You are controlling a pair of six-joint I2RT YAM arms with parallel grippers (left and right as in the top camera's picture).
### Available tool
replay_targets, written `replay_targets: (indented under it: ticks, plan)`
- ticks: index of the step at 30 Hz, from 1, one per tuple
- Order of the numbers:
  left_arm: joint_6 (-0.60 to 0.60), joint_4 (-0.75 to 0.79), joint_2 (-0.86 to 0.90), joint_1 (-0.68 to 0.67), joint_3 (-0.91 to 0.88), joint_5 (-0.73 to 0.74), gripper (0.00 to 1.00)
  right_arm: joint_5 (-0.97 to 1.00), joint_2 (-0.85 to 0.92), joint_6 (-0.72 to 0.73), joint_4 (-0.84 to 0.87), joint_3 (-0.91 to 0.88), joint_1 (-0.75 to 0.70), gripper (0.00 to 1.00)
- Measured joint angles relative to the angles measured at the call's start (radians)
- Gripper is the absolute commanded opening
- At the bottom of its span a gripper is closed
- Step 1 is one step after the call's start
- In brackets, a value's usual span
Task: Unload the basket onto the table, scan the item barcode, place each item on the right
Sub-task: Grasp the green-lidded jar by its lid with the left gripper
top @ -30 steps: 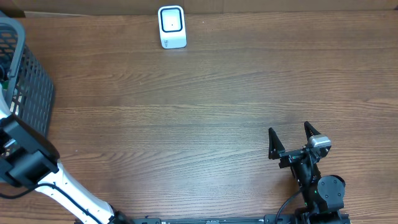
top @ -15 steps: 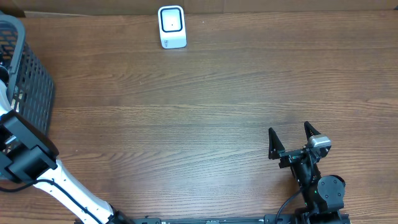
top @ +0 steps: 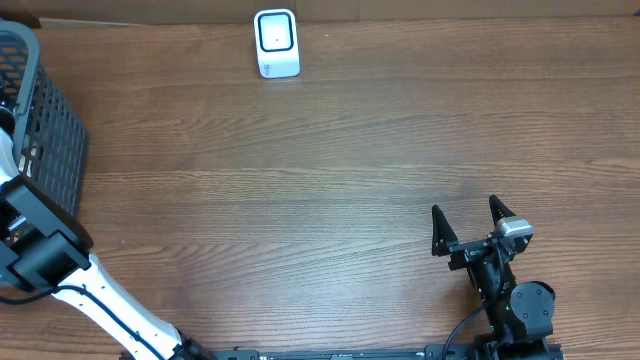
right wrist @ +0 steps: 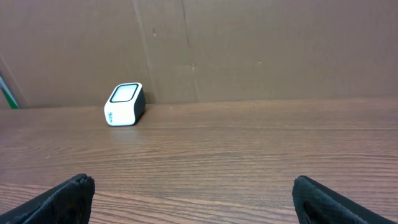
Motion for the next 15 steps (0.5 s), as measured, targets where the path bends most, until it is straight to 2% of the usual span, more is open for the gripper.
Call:
replay_targets:
  ticks: [2,5,15]
  plan:
    - [-0.006,0.005,0.0,0.001,0.0,0.0,0.55,0.0,0.0,0.0,0.0,0.0,0.0,1.0]
    - [-0.016,0.014,0.0,0.001,0.0,0.0,0.49,0.0,0.0,0.0,0.0,0.0,0.0,1.0]
    - [-0.032,-0.011,-0.01,0.001,0.0,0.0,0.46,0.0,0.0,0.0,0.0,0.0,0.0,1.0]
